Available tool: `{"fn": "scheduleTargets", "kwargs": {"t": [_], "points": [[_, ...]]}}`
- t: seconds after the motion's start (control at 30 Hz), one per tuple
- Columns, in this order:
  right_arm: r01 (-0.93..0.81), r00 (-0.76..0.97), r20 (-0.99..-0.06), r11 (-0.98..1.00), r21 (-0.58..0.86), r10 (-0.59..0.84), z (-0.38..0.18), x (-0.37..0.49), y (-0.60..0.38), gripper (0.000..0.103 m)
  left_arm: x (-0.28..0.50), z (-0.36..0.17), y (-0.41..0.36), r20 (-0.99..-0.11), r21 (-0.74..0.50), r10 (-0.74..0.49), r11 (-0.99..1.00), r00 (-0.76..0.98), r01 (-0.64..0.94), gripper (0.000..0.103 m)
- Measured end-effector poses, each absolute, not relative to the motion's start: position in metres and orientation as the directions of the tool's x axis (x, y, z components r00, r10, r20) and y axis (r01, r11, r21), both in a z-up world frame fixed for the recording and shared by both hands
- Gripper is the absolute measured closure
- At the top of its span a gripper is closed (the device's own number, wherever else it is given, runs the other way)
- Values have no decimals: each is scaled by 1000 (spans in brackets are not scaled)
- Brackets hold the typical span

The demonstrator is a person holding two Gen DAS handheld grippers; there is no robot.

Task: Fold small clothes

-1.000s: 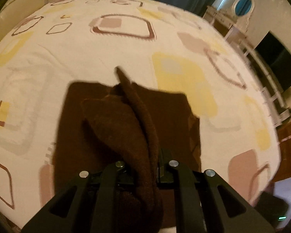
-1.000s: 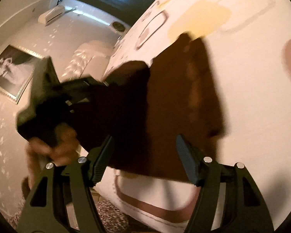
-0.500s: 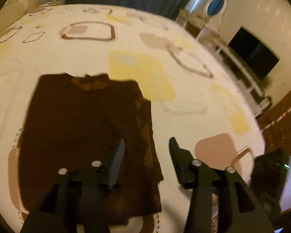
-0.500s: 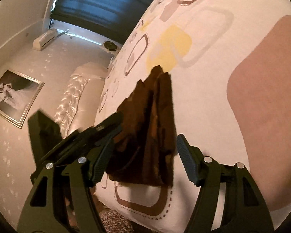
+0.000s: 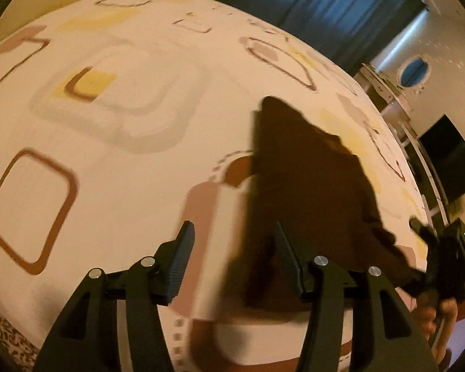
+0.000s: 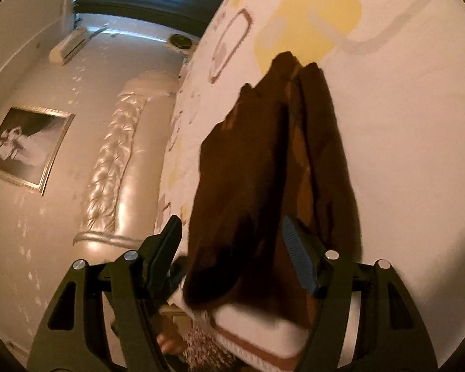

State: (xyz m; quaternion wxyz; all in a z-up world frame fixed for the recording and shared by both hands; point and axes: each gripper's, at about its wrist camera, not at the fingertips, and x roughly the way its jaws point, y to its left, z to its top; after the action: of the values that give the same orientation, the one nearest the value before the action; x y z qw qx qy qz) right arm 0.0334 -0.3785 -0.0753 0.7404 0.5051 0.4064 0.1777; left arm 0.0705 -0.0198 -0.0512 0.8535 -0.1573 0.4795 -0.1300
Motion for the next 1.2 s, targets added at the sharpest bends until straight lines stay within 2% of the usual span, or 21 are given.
{"fn": "scheduleTargets", "kwargs": {"t": [0.3, 0.4, 0.43, 0.47, 0.5, 0.53, 0.57, 0.63, 0.73, 0.8, 1.0, 1.03, 1.1, 1.13, 1.17, 1.2], "points": [[206, 601, -449, 415, 886, 661, -95, 93, -380, 36, 65, -66, -9, -770, -447, -419, 893, 481, 62, 46], [191, 598, -424, 392, 900, 680, -98, 112, -379, 37, 66, -67, -10, -768, -445, -420, 893, 484, 70, 45], [187, 590, -424, 395, 900, 687, -99, 120, -377, 44, 66, -68, -10, -767, -447, -422, 892, 483, 69, 45], [184, 582, -431, 404, 896, 690, -100, 124, -376, 60, 67, -68, -10, -766, -449, -423, 891, 484, 67, 45], [183, 571, -441, 416, 891, 692, -101, 129, -375, 69, 67, -68, -9, -766, -451, -423, 890, 484, 65, 45], [187, 554, -461, 435, 881, 694, -103, 136, -374, 90, 66, -68, -10, -767, -449, -422, 891, 484, 65, 45], [182, 538, -470, 448, 875, 700, -103, 142, -373, 95, 65, -68, -10, -767, -447, -420, 892, 485, 66, 45], [170, 539, -506, 502, 848, 673, -97, 146, -373, 95, 65, -66, -11, -765, -446, -422, 892, 486, 73, 45], [123, 612, -459, 496, 860, 644, -81, 138, -387, 96, 64, -63, -15, -747, -468, -451, 878, 488, 94, 45], [135, 656, -460, 507, 851, 598, -78, 131, -401, 96, 63, -61, -20, -738, -471, -465, 874, 489, 120, 44], [226, 648, -494, 473, 852, 580, -113, 121, -423, 94, 58, -59, -36, -731, -437, -470, 879, 495, 190, 42], [226, 651, -477, 450, 864, 590, -114, 119, -424, 91, 56, -57, -37, -729, -420, -465, 883, 502, 208, 42], [225, 671, -437, 398, 889, 599, -109, 104, -429, 77, 51, -53, -37, -716, -398, -465, 885, 521, 243, 42], [217, 678, -426, 390, 895, 599, -105, 97, -430, 63, 47, -50, -37, -707, -378, -463, 886, 535, 269, 42], [212, 689, -416, 384, 899, 594, -100, 87, -431, 56, 43, -48, -37, -699, -355, -462, 887, 547, 296, 42], [208, 698, -406, 376, 903, 590, -96, 76, -431, 55, 39, -46, -37, -691, -334, -462, 886, 556, 321, 41]]}}
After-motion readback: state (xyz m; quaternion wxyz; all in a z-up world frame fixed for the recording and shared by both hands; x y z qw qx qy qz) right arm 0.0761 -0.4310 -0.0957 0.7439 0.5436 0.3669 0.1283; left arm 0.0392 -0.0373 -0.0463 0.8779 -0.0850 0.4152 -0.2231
